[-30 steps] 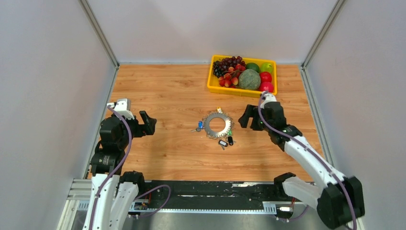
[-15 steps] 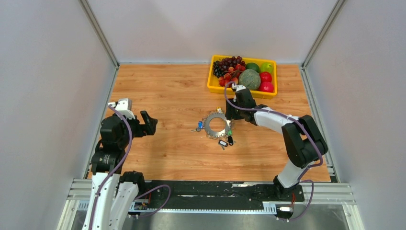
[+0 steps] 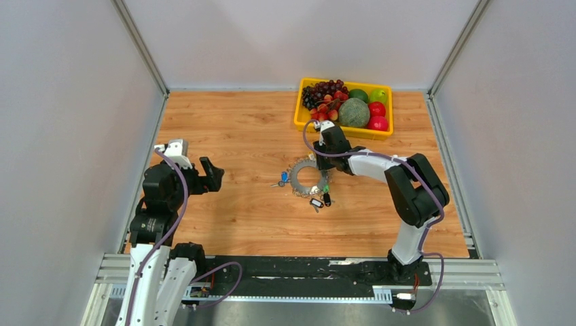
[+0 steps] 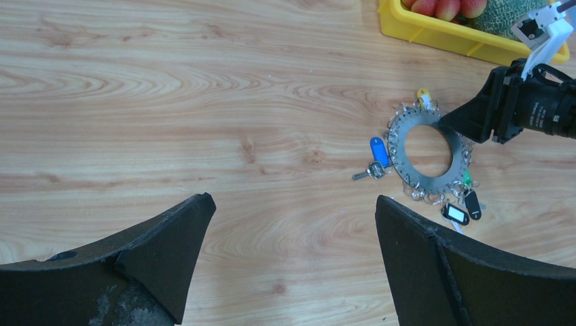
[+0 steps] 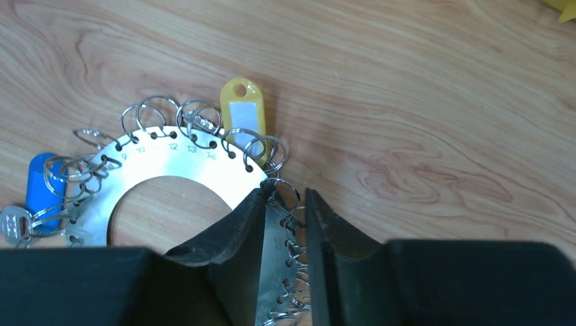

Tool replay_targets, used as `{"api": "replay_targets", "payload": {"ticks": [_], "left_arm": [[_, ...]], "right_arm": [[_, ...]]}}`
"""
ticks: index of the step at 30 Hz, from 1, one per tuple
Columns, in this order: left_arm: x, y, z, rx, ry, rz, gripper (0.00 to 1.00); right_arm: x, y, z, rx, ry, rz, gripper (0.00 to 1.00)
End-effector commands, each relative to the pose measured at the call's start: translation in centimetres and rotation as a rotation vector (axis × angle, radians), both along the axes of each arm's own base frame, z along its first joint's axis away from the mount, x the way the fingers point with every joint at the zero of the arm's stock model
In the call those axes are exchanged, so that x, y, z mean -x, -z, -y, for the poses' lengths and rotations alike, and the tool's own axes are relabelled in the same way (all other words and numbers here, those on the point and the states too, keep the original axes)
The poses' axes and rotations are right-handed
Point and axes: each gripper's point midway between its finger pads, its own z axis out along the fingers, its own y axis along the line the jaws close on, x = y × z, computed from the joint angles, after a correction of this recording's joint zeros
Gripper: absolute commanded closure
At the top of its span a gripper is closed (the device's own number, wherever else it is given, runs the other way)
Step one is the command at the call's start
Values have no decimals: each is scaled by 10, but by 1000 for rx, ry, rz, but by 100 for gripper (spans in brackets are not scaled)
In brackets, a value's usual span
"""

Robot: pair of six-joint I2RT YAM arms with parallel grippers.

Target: Remove the keys from the keyring

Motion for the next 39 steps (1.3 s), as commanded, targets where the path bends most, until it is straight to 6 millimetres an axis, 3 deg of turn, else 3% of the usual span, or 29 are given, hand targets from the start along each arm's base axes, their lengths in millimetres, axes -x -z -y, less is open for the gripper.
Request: {"api": "replay_targets", "payload": {"ticks": [1, 3, 4, 11, 19, 22, 31, 39], "left_arm": [[-4, -4, 4, 9, 15, 24, 0], [-5, -2, 4, 8, 17, 16, 0], [-5, -2, 5, 9, 21, 15, 0], [-5, -4, 19, 53, 95, 12, 0], [-8, -7, 68, 359, 230, -8, 5], [-11, -16, 85, 354, 270, 24, 5], [-16, -35, 165, 396, 571, 132, 5], [-22, -31, 191, 188, 636, 375, 5]], "right_arm": [[-21, -8, -2, 30, -2, 63, 79], [-22, -10, -3, 33, -5, 66, 97], [-21, -13, -4, 36, -6, 70, 100], [0, -69, -19, -23, -63, 156, 100], [29, -135, -37, -207, -164, 193, 100], [37, -156, -43, -252, -202, 205, 100], [64, -207, -49, -376, -268, 234, 100], [77, -234, -52, -480, -233, 203, 100]]}}
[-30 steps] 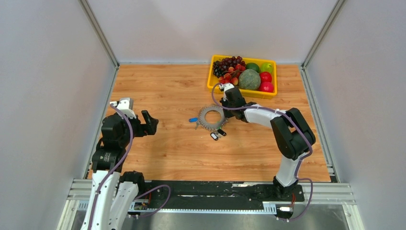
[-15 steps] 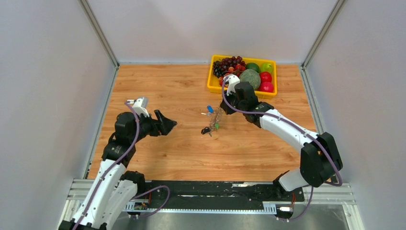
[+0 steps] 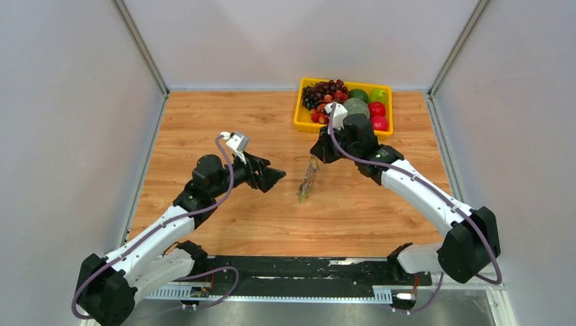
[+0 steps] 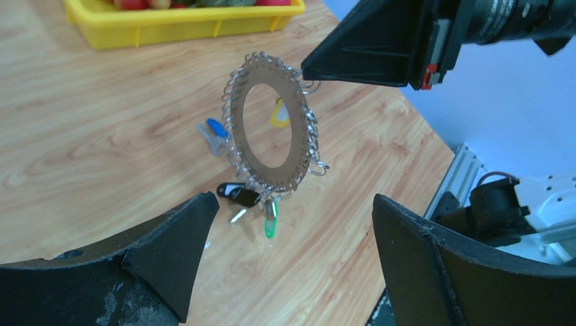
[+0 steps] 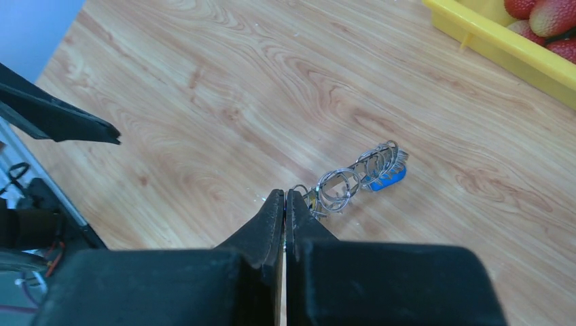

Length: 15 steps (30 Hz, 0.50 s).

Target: Remove the keys from the keyring

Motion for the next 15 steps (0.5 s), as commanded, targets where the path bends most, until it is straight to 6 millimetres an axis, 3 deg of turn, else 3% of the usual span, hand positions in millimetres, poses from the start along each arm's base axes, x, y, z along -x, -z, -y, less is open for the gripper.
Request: {"api": "replay_targets", "payload": {"ticks": [1, 5, 8, 11, 15], "left_arm": [[-9, -22, 8, -36, -17, 299, 6], [4, -25, 18, -57, 18, 439, 9], [23, -23, 29, -84, 142, 562, 7], [16, -11, 24, -156, 96, 587, 3], [10, -9, 21, -184, 65, 652, 2]], "right_arm": [[5, -57, -11, -152, 0, 31, 100], [7, -73, -15, -215, 18, 7, 100], [7, -81, -18, -256, 30, -17, 100], [8, -89, -23, -286, 21, -32, 100], [11, -100, -27, -319, 8, -38, 100]]}}
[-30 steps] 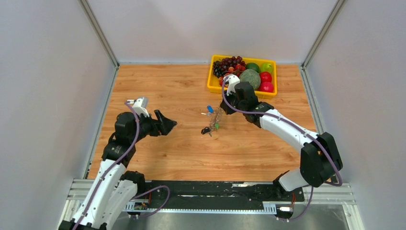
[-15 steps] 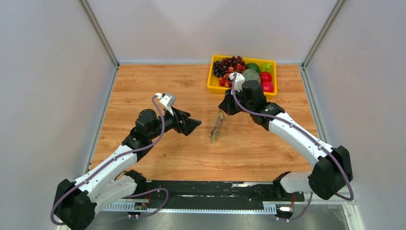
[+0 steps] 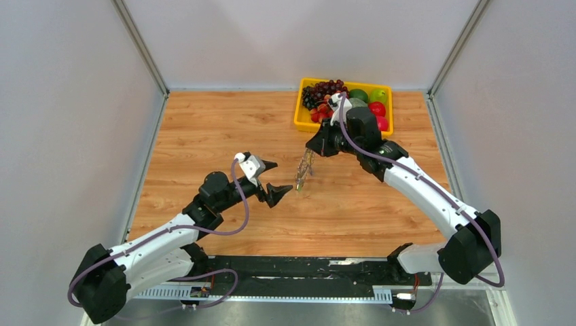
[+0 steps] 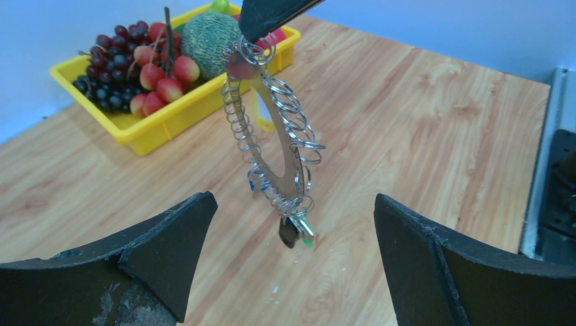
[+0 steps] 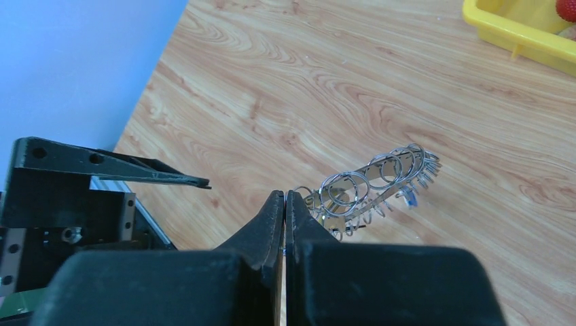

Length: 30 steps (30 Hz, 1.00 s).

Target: Remove the keys from the keyring

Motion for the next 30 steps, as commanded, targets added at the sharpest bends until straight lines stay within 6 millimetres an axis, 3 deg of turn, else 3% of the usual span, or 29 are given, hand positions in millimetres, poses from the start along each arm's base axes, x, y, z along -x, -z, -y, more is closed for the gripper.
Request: {"api": "replay_targets", "payload": {"ticks": [1, 3, 11, 18, 20, 21, 22, 23, 24, 25, 26, 29, 30], "left_arm": [[-9, -18, -2, -9, -25, 187, 4], [-10, -16, 3, -14, -4, 193, 9], [-18, -21, 26, 15, 36, 184, 13], [-36, -21, 27, 24, -38, 159, 12], [-39, -23, 26, 33, -57, 167, 17], [-40, -24, 25, 34, -61, 171, 32], [-40, -24, 25, 30, -63, 175, 56], [-41, -23, 25, 23, -68, 169, 67], [-41, -24, 24, 21, -70, 172, 90], [-42, -22, 23, 10, -75, 160, 95], [-41, -25, 22, 14, -77, 164, 99], [-32, -26, 20, 1, -50, 170, 100], [-29, -32, 18, 4, -43, 187, 100]], "right_arm": [[5, -58, -12, -140, -23, 56, 100], [6, -63, -13, -150, -23, 62, 100], [12, -72, -26, -166, -50, 66, 100], [21, -78, -35, -178, -70, 69, 100], [24, -80, -36, -182, -76, 72, 100], [25, -82, -36, -186, -79, 74, 100], [27, -83, -36, -188, -84, 77, 100], [28, -85, -35, -190, -84, 81, 100], [29, -86, -33, -190, -84, 89, 100], [31, -87, -32, -189, -87, 96, 98], [32, -88, -30, -185, -91, 106, 84], [37, -81, -22, -146, -93, 142, 25], [37, -78, -16, -130, -80, 155, 19]]}}
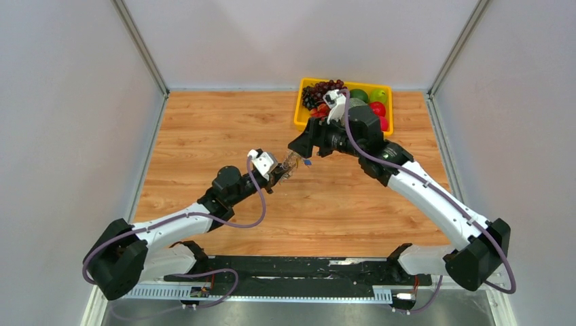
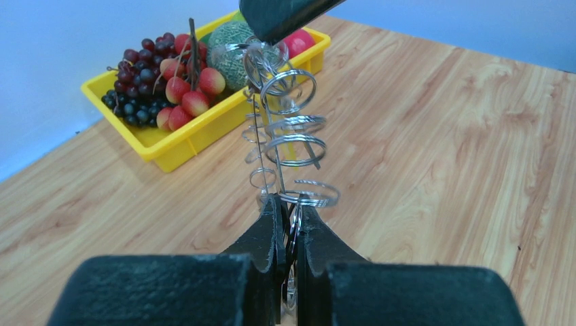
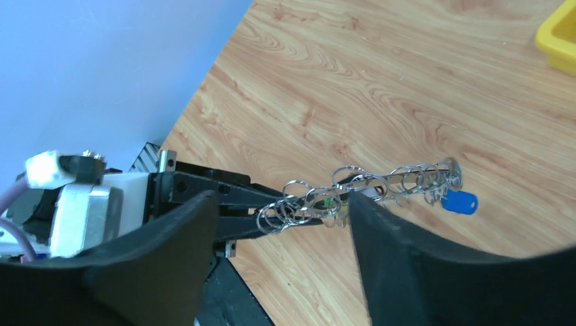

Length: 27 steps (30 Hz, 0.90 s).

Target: Remove the keys from the keyring

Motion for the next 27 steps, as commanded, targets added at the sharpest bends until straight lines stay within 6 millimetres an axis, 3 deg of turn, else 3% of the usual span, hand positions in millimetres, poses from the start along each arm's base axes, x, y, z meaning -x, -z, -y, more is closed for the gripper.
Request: {"api": "replay_targets", "payload": {"ticks": [1, 6, 9, 14, 22, 27], "left_arm": [[11, -41, -2, 43, 38, 96, 100], [31, -46, -16, -13, 66, 105, 100], [56, -60, -19, 13, 151, 142, 100], [96, -75, -18, 62, 321, 181, 100], [149, -91, -14, 80, 590, 263, 100], [163, -97, -10, 78, 692, 275, 100]], "right_arm": [[11, -35, 19, -5, 9, 176, 14], [27, -31, 47, 110, -23, 396, 12], [39, -31, 57, 156, -79, 544, 15], [72, -47, 48, 107, -261, 724, 22], [119, -54, 32, 19, -558, 842, 32], [144, -55, 31, -30, -689, 872, 38]]}}
